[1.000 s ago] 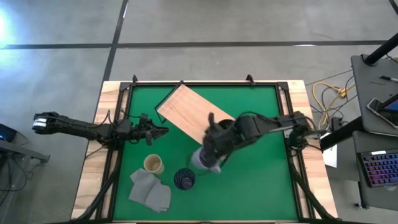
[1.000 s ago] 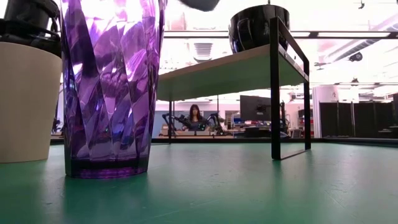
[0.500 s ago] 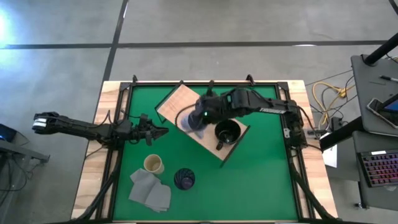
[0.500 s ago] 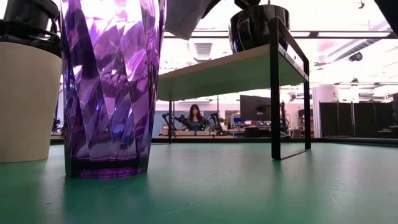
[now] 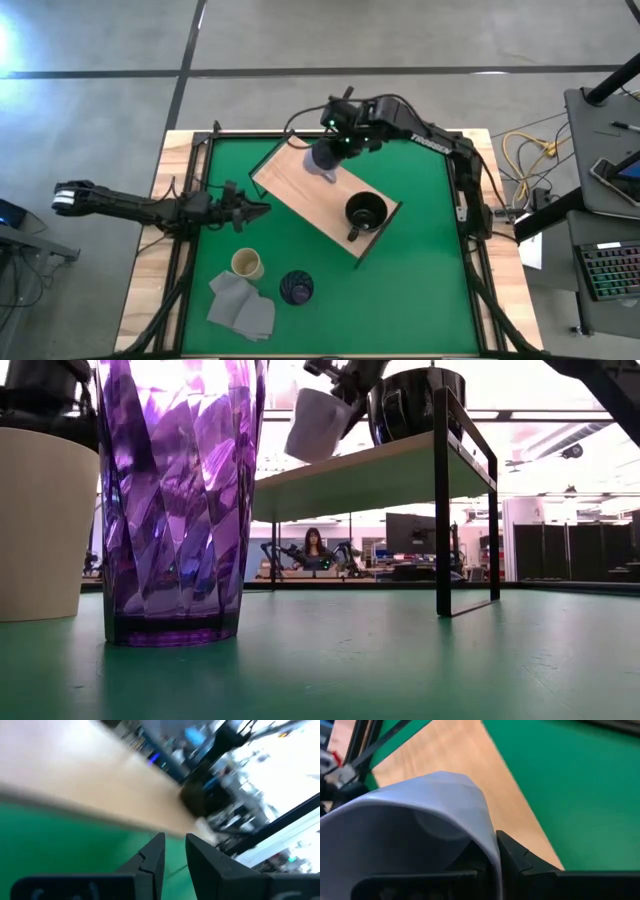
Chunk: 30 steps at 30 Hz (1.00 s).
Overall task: Stack small to large cups/mugs on shelf
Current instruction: Put the blue mug on the shelf
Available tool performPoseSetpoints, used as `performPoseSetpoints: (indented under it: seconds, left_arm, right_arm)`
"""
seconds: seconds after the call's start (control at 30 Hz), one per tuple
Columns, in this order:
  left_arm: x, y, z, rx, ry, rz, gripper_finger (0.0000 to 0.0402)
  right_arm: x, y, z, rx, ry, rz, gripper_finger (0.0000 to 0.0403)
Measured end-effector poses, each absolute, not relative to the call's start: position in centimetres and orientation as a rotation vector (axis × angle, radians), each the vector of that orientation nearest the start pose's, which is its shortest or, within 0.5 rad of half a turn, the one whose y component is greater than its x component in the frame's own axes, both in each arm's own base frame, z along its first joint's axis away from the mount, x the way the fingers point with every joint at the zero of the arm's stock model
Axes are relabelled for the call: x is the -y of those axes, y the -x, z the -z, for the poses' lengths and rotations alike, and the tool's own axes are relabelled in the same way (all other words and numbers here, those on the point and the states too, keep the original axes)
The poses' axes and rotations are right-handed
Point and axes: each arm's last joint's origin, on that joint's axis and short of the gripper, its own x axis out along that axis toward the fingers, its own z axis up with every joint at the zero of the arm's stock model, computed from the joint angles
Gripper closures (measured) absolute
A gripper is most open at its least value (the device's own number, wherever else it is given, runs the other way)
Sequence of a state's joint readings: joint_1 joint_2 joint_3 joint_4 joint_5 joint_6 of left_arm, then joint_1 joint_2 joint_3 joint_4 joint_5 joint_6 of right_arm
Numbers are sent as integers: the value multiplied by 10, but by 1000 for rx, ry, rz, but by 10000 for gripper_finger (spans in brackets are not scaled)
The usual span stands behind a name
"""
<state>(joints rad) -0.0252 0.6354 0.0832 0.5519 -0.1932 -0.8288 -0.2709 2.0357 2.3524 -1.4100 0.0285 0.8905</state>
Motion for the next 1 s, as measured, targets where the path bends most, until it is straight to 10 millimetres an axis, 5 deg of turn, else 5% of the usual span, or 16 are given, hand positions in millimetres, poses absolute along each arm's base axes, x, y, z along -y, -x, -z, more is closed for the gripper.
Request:
performPoseSetpoints:
  seconds: [0.23, 0.6, 1.0]
  left_arm:
    - [-9, -151, -248, 240, 818, -82, 339]
    - [-22, -170, -340, -52, 541, -223, 339]
    - [-42, -190, -346, -284, 487, -279, 339]
  right_arm:
    - [104, -373, -381, -1048, -888, 728, 390]
    - [103, -378, -372, -1094, -829, 720, 384]
    - [103, -387, -360, -1133, -802, 693, 381]
